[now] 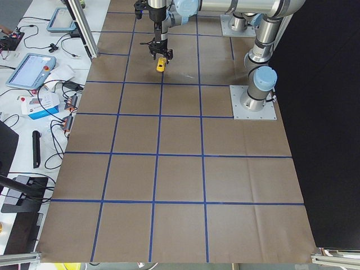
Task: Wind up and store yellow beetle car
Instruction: 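Lower the right gripper and grasp the yellow car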
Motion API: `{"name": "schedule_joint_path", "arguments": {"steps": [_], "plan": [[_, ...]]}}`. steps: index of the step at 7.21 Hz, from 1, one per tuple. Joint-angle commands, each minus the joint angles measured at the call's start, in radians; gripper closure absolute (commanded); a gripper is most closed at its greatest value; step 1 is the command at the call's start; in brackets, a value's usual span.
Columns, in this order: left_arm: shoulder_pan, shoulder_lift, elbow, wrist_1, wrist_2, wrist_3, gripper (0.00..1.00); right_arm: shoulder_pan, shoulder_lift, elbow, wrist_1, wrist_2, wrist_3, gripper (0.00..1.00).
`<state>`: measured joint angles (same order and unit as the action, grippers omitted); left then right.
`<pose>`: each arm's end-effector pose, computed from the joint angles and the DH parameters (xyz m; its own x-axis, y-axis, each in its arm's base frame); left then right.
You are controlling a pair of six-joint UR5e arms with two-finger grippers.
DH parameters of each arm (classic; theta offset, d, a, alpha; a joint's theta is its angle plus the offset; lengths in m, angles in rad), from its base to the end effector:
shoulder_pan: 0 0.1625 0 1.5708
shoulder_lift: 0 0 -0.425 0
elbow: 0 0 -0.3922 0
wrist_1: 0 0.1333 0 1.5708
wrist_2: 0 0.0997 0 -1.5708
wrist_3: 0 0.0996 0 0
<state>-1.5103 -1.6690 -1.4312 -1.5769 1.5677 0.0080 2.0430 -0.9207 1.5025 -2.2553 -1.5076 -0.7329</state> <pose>-0.1009 -0.5438 0.5057 -0.9986 -0.0524 0.0028 -0.0524 0.9980 -0.0353 0.4401 -0.5548 0.1966 -0.3557 -0.9343 0.0219 -0.9289 0.3509 -0.1182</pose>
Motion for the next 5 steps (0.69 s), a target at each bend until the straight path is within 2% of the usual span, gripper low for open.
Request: {"name": "schedule_joint_path", "arguments": {"steps": [1, 3, 4, 5], "plan": [[0.001, 0.000, 0.000, 0.000, 0.000, 0.000, 0.00, 0.000, 0.006, 0.001, -0.023, 0.001, -0.005, 0.36], [0.001, 0.000, 0.000, 0.000, 0.000, 0.000, 0.00, 0.000, 0.005, -0.002, -0.015, 0.000, -0.008, 0.62], [0.001, 0.000, 0.000, 0.000, 0.000, 0.000, 0.00, 0.000, 0.005, -0.004, -0.013, 0.000, -0.017, 0.68], [0.001, 0.000, 0.000, 0.000, 0.000, 0.000, 0.00, -0.001, 0.002, -0.005, -0.015, -0.002, -0.019, 0.70]]}}
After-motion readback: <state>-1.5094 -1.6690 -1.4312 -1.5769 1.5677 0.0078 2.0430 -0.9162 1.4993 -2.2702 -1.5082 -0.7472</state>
